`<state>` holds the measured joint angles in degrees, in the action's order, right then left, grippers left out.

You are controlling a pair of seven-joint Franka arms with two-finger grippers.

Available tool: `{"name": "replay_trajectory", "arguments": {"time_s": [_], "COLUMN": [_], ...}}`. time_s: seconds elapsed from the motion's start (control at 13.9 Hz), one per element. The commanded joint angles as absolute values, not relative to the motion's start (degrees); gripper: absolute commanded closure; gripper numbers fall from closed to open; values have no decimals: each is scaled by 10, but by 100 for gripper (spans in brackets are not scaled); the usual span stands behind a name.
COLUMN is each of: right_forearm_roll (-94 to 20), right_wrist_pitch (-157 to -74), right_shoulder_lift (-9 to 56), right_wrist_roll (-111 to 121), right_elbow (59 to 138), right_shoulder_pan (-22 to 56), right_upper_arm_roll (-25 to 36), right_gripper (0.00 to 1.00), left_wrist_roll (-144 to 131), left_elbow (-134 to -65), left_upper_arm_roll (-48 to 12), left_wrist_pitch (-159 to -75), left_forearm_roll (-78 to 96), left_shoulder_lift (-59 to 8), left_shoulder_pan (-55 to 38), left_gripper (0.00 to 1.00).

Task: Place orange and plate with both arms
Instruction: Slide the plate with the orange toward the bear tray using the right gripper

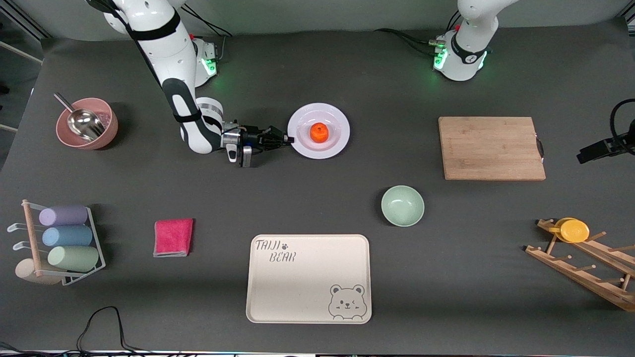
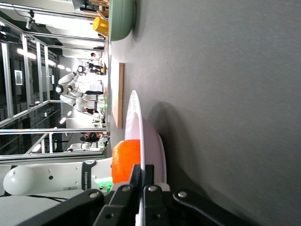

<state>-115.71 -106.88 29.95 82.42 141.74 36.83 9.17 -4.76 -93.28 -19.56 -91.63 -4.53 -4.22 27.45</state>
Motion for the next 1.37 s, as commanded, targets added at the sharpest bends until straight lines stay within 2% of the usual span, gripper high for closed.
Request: {"name": "replay_trajectory", "arguments": {"time_s": [0.0, 0.29, 0.5, 0.65, 0.86, 1.3], "right_forearm_roll": [-1161, -1108, -1049, -1021, -1020, -1021], "right_wrist_pitch": [-1058, -1058, -1058, -1058, -1058, -1050], "right_shoulder_lift": [261, 198, 145, 143, 198, 417], "right_wrist_roll": [780, 728, 652, 622, 597, 486], "right_elbow": [1413, 1413, 1398, 1371, 1281, 960], "right_shoulder_pan": [356, 322, 284, 264, 247, 201], "right_upper_arm_roll": [92, 92, 92, 92, 93, 98], "right_gripper": [100, 100, 100, 100, 100, 100], "left_wrist_roll": [-8, 3, 1, 3, -1, -50], "left_elbow": [-918, -917, -919, -918, -918, -920], "left_upper_arm_roll": [-56, 47, 55, 54, 54, 49], "left_wrist_pitch": [-878, -874, -863, -860, -860, -867], "left_forearm_roll": [-41, -34, -35, -33, -2, -1], "left_shoulder_lift": [-30, -27, -24, -18, -20, -25], "left_shoulder_pan": [145, -4, -32, -32, -33, -44], "left_gripper": [0, 0, 0, 0, 0, 0]}}
